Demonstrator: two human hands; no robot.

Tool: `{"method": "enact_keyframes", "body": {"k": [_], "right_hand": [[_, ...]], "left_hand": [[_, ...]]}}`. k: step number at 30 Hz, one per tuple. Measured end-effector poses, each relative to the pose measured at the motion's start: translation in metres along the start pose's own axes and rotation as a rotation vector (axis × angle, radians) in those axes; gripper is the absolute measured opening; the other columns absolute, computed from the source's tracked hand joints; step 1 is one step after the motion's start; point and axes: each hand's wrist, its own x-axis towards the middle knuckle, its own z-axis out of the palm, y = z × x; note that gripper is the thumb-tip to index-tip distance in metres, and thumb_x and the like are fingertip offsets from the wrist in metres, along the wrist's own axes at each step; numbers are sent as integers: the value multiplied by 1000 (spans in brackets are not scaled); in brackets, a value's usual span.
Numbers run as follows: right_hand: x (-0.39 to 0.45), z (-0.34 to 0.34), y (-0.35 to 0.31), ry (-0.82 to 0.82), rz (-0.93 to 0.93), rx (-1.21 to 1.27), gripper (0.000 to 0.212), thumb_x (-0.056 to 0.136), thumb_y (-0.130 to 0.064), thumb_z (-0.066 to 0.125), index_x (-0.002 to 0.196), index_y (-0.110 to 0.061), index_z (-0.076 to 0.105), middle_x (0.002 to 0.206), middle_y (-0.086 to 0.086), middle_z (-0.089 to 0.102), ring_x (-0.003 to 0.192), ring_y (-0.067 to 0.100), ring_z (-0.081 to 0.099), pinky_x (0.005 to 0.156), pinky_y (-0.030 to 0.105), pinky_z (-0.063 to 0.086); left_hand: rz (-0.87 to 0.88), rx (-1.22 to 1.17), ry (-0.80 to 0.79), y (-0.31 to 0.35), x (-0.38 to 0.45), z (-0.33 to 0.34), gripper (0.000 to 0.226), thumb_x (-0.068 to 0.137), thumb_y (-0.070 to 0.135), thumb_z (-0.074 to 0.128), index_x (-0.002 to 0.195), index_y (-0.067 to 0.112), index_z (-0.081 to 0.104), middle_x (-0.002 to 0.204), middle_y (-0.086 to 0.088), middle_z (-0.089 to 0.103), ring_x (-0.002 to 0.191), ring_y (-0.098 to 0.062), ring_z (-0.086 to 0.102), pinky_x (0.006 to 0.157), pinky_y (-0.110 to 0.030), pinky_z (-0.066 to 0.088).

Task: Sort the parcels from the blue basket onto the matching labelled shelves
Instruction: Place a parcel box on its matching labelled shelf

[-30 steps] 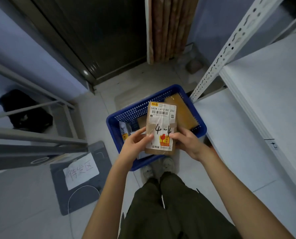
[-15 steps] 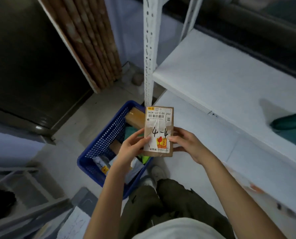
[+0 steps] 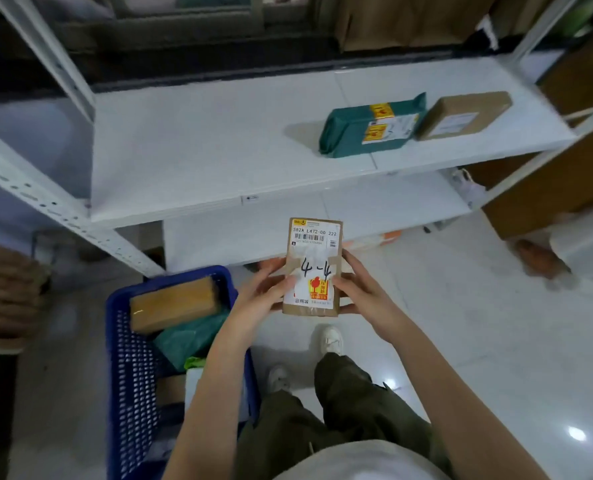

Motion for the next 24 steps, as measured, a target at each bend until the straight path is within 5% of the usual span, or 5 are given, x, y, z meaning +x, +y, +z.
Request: {"method": "enact_keyframes", "body": {"k": [9, 24], "right_hand": [[-53, -103, 26, 308, -51, 213, 48, 96, -17, 51, 132, -45, 35, 104, -4, 69, 93, 12, 68, 68, 26, 57], [-107, -306, 71, 507, -102, 352, 51, 96, -18, 52, 135, -45, 33, 111, 2, 68, 98, 15, 67, 71, 28, 57]], "left_hand": [[-8, 198, -314, 16, 37, 117, 35, 84, 32, 68, 115, 44, 55, 104, 9, 72, 98, -9, 68, 82, -28, 55], [-51, 325, -479, 6, 93, 350, 39, 88, 18, 65, 122, 32, 55, 104, -2, 73, 90, -13, 71, 70, -24, 56]]}}
